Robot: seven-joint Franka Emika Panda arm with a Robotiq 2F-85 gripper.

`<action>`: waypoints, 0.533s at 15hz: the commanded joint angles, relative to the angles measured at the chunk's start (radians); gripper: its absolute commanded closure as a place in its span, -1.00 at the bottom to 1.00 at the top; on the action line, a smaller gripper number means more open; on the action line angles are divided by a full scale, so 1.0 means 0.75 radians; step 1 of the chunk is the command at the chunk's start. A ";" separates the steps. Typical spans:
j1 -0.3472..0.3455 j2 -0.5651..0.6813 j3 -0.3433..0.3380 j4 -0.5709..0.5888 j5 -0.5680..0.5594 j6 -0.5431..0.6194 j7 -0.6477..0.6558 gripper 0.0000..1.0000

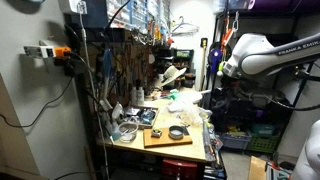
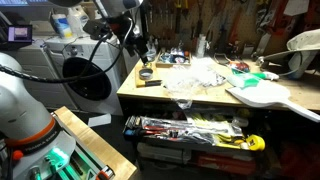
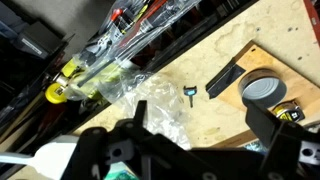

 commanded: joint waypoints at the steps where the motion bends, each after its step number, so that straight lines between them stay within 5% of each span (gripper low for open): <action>1: -0.004 0.001 0.005 -0.026 0.005 -0.013 -0.004 -1.00; 8: -0.005 0.023 0.006 -0.070 0.006 -0.012 -0.004 -1.00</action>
